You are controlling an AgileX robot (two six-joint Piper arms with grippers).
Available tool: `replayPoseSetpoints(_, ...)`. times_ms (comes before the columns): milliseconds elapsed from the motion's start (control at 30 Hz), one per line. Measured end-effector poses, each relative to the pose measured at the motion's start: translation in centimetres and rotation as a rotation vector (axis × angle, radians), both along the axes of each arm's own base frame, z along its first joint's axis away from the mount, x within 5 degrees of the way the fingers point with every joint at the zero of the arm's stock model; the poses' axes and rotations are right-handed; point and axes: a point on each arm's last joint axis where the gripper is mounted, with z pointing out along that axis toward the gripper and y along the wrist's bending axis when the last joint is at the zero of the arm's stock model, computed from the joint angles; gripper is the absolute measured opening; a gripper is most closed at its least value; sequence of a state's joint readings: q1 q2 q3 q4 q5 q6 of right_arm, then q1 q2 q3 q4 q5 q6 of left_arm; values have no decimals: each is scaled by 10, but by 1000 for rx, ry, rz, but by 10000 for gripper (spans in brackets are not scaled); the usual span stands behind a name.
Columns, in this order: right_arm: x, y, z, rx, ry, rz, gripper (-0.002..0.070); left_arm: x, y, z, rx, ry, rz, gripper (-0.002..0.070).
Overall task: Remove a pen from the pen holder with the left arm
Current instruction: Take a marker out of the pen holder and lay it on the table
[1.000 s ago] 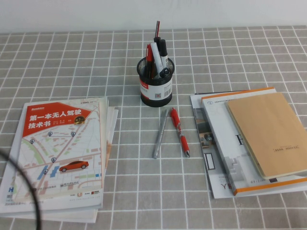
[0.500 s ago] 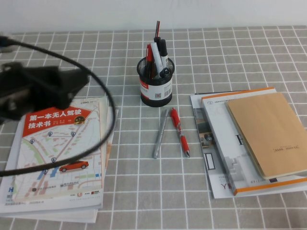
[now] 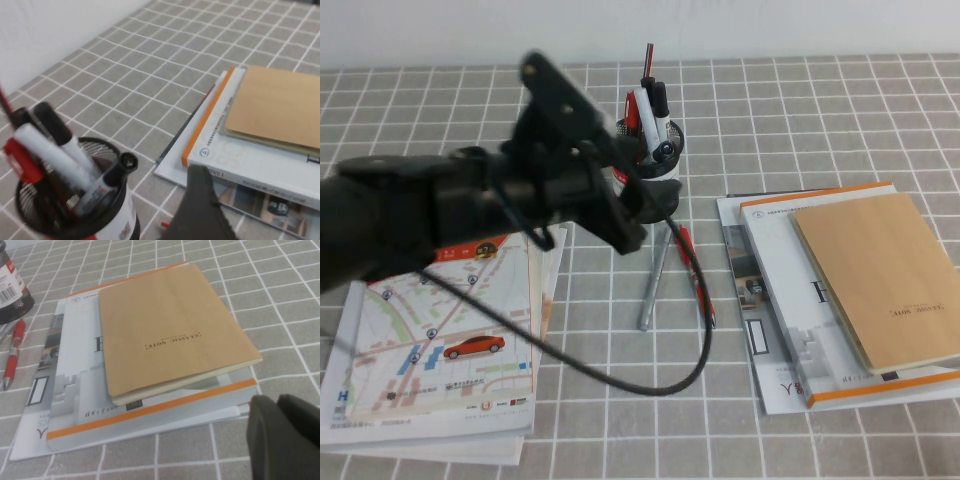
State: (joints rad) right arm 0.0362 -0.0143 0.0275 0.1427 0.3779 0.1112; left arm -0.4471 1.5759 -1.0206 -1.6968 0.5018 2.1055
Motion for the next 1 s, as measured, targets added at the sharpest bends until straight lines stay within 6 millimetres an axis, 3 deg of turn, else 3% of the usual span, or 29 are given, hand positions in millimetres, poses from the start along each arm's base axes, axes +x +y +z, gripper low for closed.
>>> replayPoseSetpoints(167,0,0,0,0,0,0,-13,28,-19,-16,39,-11,-21,465)
replayPoseSetpoints(500,0,0,0,0,0,0,-13,71,-33,-31,89,-51,36,465)
replayPoseSetpoints(1000,0,0,0,0,0,0,-13,101,-41,-56,143,-45,101,465)
